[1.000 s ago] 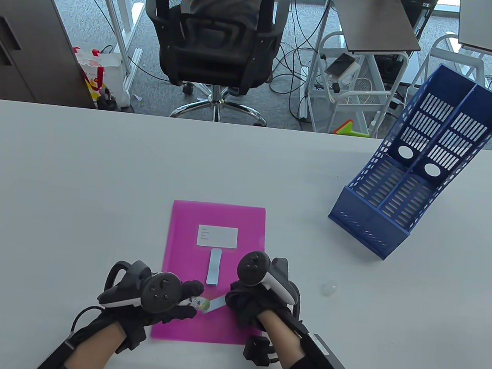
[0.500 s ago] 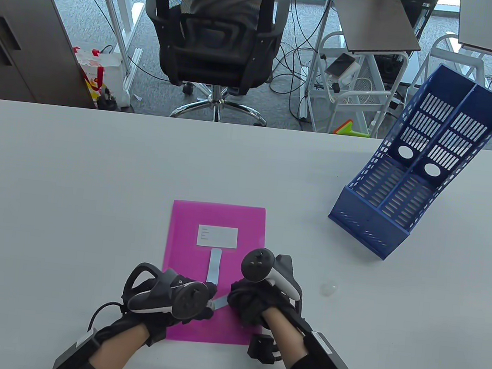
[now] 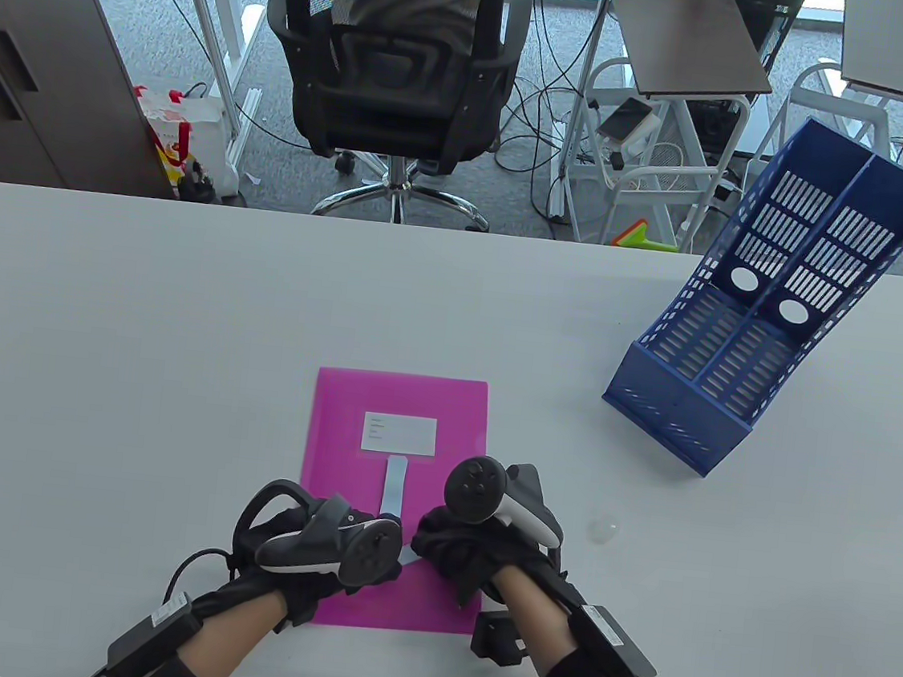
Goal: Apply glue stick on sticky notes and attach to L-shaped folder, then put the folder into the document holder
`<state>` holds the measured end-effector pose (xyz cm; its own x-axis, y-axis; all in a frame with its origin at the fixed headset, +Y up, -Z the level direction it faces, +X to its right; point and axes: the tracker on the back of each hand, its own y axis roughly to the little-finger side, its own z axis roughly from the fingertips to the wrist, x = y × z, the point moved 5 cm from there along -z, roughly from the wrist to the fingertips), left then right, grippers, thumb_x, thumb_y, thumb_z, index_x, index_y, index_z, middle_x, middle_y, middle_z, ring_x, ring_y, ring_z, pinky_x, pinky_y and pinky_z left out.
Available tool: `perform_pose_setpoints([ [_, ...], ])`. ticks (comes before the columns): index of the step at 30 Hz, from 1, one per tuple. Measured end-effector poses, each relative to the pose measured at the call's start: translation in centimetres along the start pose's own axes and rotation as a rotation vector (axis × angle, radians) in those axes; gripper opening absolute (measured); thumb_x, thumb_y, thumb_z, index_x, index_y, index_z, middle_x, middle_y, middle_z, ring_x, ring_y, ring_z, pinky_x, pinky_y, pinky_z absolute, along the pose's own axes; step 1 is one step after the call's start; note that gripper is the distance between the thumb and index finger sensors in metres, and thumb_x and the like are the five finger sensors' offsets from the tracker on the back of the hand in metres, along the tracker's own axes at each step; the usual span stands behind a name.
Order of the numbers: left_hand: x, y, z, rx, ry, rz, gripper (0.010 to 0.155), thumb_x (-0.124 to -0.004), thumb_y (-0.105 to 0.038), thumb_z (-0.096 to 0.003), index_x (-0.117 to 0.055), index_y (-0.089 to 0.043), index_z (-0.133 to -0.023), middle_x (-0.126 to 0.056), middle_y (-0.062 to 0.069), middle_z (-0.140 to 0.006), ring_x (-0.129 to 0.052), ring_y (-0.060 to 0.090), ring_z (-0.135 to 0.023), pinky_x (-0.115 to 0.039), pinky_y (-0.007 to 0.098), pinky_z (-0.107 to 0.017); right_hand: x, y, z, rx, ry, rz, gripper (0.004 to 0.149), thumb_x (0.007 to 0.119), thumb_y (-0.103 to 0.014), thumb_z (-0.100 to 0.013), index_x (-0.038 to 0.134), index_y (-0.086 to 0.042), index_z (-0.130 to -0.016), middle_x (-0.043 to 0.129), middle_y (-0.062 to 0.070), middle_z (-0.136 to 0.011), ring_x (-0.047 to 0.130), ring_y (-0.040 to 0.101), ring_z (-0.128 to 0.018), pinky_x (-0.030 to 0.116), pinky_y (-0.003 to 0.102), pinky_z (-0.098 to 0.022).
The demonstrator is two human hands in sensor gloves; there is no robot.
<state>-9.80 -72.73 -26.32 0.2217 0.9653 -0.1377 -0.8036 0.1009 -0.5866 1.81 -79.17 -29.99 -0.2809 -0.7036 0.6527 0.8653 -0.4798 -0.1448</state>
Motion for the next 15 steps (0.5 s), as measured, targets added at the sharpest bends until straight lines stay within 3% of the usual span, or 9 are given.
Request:
perform_pose_setpoints([
  [3, -0.1, -0.1, -0.4, 0.009, 0.0, 0.03, 0.055, -0.067, -0.058, -0.0463, -0.068, -0.024, -0.089, -0.099, -0.008, -0.049, -0.104, 0.009, -0.029, -0.087, 0.026, -0.027, 0.1, 0.0, -0.3, -0.003, 0.038, 0.04, 0.033, 0.071, -0.032, -0.06, 0.076, -0.018, -0.09, 0.089, 0.005, -0.059, 0.088, 0.019, -0.043, 0.077, 0.043, -0.044],
  [15, -0.2, -0.8, -2.4, 0.017, 0.04, 0.12, 0.051, -0.066, -0.055, -0.0482, -0.063, -0.026, -0.09, -0.097, -0.005, -0.051, -0.104, 0.011, -0.031, -0.086, 0.026, -0.029, 0.1, 0.8, -0.3, -0.01, 0.057, -0.021, 0.033, 0.064, -0.034, -0.062, 0.074, -0.019, -0.09, 0.088, 0.001, -0.056, 0.086, 0.015, -0.039, 0.074, 0.038, -0.041],
])
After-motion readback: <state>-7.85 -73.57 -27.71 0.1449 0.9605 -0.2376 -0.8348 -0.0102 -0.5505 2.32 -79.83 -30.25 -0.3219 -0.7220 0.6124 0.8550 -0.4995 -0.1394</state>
